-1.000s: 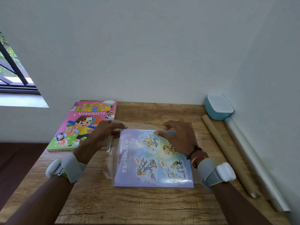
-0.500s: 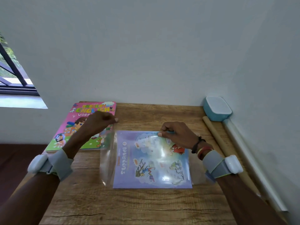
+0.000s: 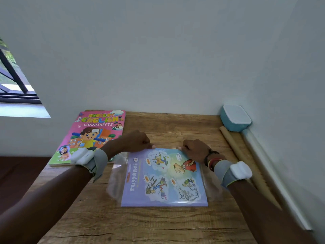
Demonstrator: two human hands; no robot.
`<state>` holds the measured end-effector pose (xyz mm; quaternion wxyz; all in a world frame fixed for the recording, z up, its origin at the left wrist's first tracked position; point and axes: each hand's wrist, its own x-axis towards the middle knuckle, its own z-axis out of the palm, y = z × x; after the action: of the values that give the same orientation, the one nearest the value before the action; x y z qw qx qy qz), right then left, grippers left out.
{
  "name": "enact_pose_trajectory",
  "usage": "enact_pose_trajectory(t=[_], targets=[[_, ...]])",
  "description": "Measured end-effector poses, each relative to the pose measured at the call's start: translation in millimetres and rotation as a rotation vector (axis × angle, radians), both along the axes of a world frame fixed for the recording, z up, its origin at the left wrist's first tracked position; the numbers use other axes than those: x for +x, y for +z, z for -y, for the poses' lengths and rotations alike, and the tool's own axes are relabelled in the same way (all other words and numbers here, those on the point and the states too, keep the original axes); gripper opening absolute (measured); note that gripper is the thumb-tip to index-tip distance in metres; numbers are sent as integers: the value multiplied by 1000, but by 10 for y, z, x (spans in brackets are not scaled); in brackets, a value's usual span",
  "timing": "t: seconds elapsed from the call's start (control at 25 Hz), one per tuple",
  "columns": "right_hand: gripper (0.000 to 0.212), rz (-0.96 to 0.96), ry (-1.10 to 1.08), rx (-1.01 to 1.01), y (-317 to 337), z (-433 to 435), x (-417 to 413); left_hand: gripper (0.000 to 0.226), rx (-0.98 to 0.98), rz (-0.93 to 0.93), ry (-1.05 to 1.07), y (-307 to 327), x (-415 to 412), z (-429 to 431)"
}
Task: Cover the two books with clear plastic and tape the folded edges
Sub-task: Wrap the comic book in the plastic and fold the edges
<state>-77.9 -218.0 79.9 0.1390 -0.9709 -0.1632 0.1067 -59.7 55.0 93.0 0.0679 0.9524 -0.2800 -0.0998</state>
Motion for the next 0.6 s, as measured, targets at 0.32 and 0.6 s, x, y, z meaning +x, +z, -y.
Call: enact_pose_trajectory(t=[0.32,0.6], targets=[[16,142,-95,-86,-123,292,25,43,129,176,117,-68,-202,-329],[39,413,13,-34,-86,-482,-277,31,-264,322,111,-207,-168,130]])
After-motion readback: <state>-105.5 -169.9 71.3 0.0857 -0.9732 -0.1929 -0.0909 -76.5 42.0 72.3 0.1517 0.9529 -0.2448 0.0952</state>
